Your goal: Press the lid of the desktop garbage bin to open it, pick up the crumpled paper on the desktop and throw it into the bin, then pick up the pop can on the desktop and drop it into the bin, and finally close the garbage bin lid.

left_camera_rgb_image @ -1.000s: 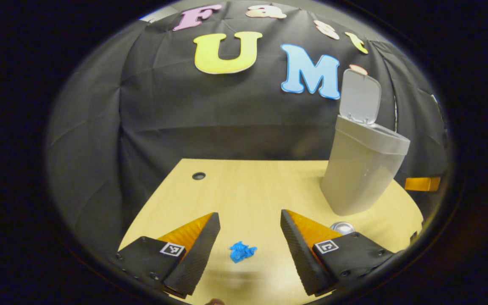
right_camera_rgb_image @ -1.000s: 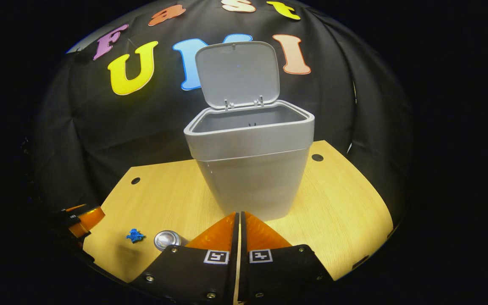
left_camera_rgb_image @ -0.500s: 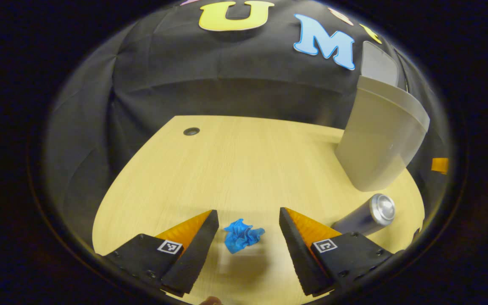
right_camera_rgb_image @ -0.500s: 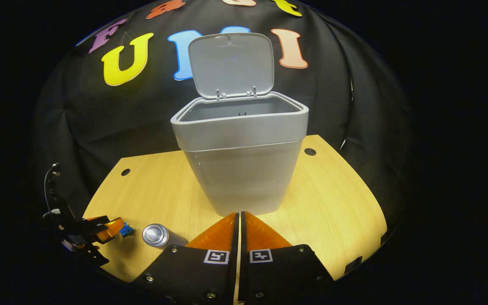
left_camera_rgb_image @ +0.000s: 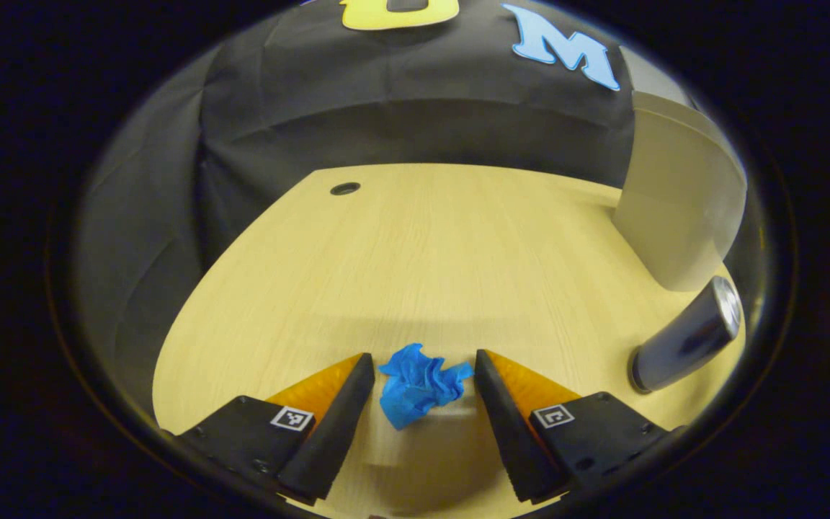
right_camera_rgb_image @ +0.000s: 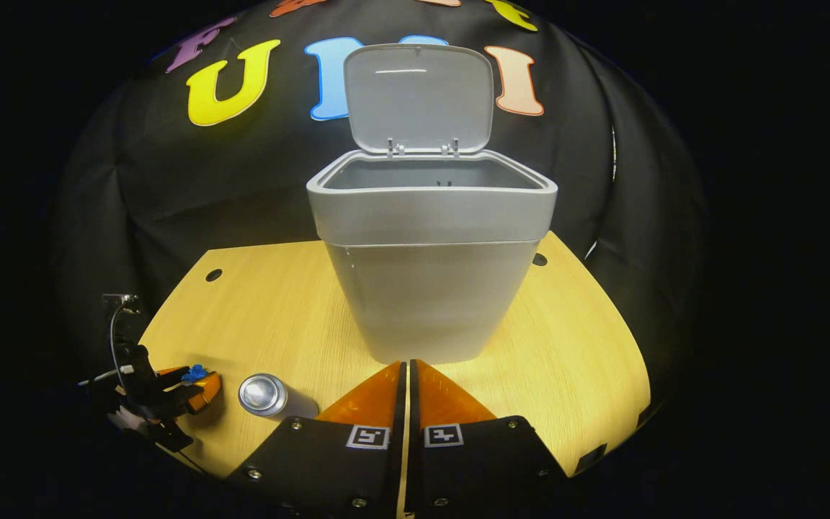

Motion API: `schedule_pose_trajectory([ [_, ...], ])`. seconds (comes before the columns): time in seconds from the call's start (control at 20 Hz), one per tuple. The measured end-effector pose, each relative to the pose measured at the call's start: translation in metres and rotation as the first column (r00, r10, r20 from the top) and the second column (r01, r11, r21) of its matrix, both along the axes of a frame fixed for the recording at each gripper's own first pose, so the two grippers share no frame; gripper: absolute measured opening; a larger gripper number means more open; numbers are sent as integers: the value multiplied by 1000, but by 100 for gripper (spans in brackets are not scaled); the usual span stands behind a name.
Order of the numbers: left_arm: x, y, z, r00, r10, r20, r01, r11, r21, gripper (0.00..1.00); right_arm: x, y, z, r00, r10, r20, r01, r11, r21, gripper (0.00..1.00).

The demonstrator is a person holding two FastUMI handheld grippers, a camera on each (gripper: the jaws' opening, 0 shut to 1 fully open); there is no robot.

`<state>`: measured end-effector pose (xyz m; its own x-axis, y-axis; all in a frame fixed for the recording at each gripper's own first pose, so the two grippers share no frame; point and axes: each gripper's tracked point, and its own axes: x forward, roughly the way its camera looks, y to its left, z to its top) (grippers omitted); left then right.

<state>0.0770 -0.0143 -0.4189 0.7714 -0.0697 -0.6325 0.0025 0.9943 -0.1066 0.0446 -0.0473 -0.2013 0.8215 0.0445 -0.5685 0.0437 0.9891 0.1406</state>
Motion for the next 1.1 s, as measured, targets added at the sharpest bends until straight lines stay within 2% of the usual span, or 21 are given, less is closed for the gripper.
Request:
schedule_pose_trajectory([
  [0.05, 1, 3, 0, 1000, 16, 4, -16, 1000, 5, 100, 0, 2, -1, 1000, 4, -2, -4, 1000, 0, 4],
  [0.1, 2, 3, 0, 1000, 21, 8, -21, 1000, 3, 93, 1, 4, -1, 1000, 11, -4, -11, 1000, 0, 4],
  [0.15, 1, 5, -1, 1000, 24, 0, -24, 1000, 16, 82, 0, 6, -2, 1000, 17, -4, -17, 1000, 0, 4],
  [0.2, 3, 5, -1, 1000, 17, 4, -17, 1000, 24, 84, 0, 8, -1, 1000, 23, -4, -23, 1000, 0, 4],
  [0.25, 2, 7, -2, 1000, 14, -5, -14, 999, 30, 80, -1, 9, -2, 1000, 26, -5, -26, 1000, -1, 4],
  [0.3, 3, 7, -1, 1000, 8, -11, -7, 1000, 31, 45, -1, 9, -2, 1000, 29, -5, -29, 1000, -1, 4],
  [0.45, 4, 8, -2, 999, -1, -35, 4, 997, 76, 20, -1, 8, -2, 1000, 30, -4, -30, 1000, 0, 4],
  [0.55, 5, 8, -1, 999, 7, -40, -3, 996, 89, 20, -1, 6, -1, 1000, 26, -1, -26, 1000, 4, 4],
  [0.6, 7, 7, 2, 999, 3, -47, 1, 996, 88, 26, -1, 5, 0, 1000, 23, 3, -23, 1000, 6, 4],
  [0.7, 10, 15, 11, 999, 17, -40, -12, 994, 112, 13, -2, 3, 0, 1000, 23, 5, -23, 1000, 1, 4],
  [0.8, 19, 21, 30, 999, 51, -16, -50, 996, 79, 13, -3, 2, -1, 1000, 26, 7, -26, 1000, 2, 4],
  [1.1, 68, 38, 125, 985, 95, 142, -103, 993, 49, 12, -4, 5, 1, 999, 36, 26, -37, 999, 21, 4],
])
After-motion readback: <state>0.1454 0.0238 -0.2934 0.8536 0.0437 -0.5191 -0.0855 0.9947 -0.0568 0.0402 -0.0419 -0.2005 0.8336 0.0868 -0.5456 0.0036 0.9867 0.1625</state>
